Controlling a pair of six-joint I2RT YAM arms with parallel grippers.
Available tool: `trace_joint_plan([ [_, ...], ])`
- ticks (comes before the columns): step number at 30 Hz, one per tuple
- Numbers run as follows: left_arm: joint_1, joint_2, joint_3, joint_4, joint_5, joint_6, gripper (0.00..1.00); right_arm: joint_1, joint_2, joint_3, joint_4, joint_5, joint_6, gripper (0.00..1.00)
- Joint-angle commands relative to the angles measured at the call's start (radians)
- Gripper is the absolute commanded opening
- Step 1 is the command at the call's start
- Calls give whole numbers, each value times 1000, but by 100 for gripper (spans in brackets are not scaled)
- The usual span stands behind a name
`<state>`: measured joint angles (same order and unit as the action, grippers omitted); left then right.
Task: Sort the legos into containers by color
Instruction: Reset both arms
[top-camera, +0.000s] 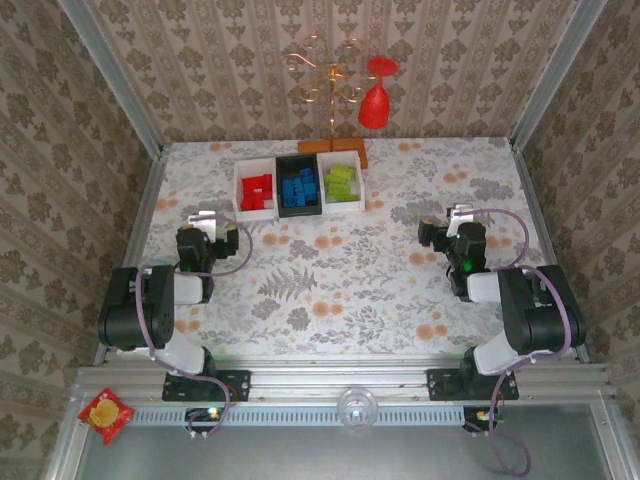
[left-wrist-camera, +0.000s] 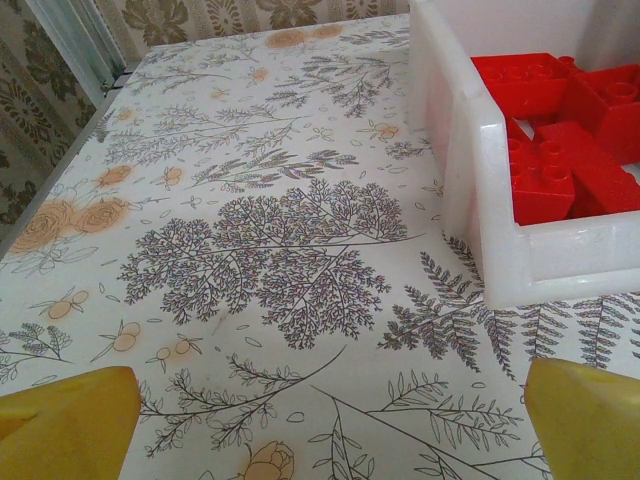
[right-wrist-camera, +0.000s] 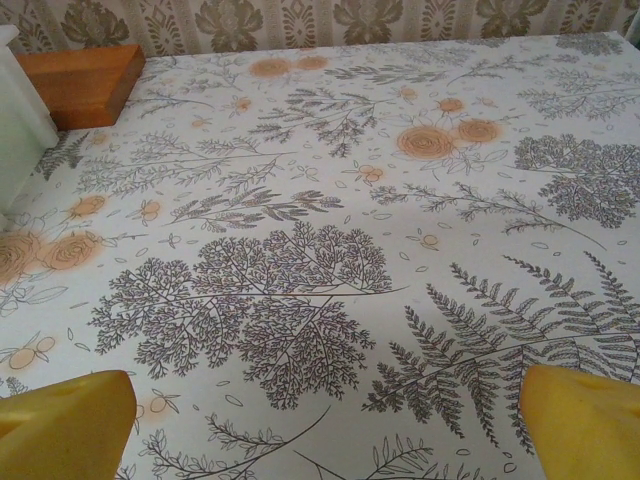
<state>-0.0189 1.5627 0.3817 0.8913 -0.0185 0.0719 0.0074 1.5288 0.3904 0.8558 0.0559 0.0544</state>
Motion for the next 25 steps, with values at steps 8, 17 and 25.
trace_joint_plan([
  [8,-3,-6,11,31,6,5,100,13,-2,19,-9,32,-19,100],
  [17,-3,-5,10,31,6,5,100,13,-2,19,-10,33,-19,100],
  [25,-3,-5,10,30,6,5,100,20,-2,19,-9,21,-31,100],
])
